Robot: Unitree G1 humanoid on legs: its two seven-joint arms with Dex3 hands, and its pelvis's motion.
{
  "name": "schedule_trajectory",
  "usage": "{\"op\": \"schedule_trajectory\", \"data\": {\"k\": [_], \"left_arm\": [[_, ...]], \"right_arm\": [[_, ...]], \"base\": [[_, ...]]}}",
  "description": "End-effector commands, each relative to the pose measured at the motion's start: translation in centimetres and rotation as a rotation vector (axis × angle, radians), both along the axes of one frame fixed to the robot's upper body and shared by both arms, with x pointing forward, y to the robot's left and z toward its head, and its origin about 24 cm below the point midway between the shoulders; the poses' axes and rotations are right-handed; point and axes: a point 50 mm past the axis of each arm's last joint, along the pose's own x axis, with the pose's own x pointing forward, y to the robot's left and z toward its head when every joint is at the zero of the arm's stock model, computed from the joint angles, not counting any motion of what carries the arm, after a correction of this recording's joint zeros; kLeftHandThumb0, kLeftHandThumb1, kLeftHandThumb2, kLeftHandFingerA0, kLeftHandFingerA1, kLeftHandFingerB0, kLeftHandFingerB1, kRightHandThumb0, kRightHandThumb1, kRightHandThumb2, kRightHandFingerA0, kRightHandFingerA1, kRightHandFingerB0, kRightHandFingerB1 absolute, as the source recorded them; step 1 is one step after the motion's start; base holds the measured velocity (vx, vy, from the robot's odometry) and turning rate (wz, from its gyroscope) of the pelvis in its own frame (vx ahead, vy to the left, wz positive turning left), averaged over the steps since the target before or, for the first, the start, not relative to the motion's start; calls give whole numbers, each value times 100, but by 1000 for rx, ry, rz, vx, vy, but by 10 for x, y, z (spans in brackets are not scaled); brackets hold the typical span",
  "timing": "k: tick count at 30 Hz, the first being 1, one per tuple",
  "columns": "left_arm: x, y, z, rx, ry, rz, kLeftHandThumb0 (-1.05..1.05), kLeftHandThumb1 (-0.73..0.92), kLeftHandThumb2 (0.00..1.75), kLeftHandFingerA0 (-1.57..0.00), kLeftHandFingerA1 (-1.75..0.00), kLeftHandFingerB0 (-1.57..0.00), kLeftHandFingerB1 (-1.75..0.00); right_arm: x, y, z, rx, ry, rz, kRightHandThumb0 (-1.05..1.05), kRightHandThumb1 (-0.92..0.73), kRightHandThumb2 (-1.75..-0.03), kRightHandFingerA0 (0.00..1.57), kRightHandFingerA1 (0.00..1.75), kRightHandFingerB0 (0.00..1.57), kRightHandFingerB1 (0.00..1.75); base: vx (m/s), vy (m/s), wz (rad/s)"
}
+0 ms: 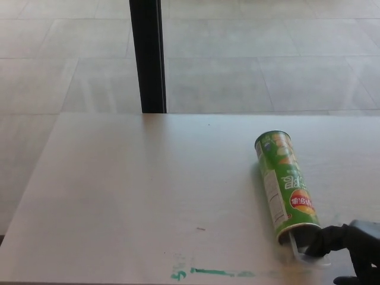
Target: Use the finger on the right hand of the robot to pull out the chips tray kept inside a container in the middle of the desk
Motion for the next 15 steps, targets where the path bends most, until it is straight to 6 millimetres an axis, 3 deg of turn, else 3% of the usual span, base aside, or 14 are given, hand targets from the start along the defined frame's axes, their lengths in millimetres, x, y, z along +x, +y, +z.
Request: {"op": "schedule_trajectory", "data": {"k": [1,3,4,7,10,15], "left_arm": [[1,4,3,9,-8,7,-72,76,63,-36,-66,-33,-43],[0,6,5,12,-11,20,-71,74,62,-37,-67,-33,-43],[0,6,4,17,-2,31,-71,73,62,-39,-66,-35,-44],[1,6,5,14,-4,24,-70,73,62,-37,-68,-32,-44],[0,5,5,27,2,3,-71,75,62,-35,-65,-32,-41],[1,6,4,30,7,18,-68,75,63,-37,-63,-34,-40]], "right_arm": [[-5,7,-5,-5,2,25,-8,-60,-65,91,155,64,56],[-8,11,-6,-20,20,31,-12,-62,-61,83,157,63,52],[-10,12,-6,-34,23,30,-9,-59,-59,72,140,59,49],[-13,10,-7,-31,30,35,-13,-57,-60,76,140,59,51],[-18,2,-11,-47,46,20,-9,-59,-64,90,153,64,55],[-25,-3,-16,-64,65,9,-9,-63,-62,86,157,64,53]], "base": [[0,0,0],[0,0,0],[0,0,0],[0,0,0],[0,0,0],[0,0,0]]}}
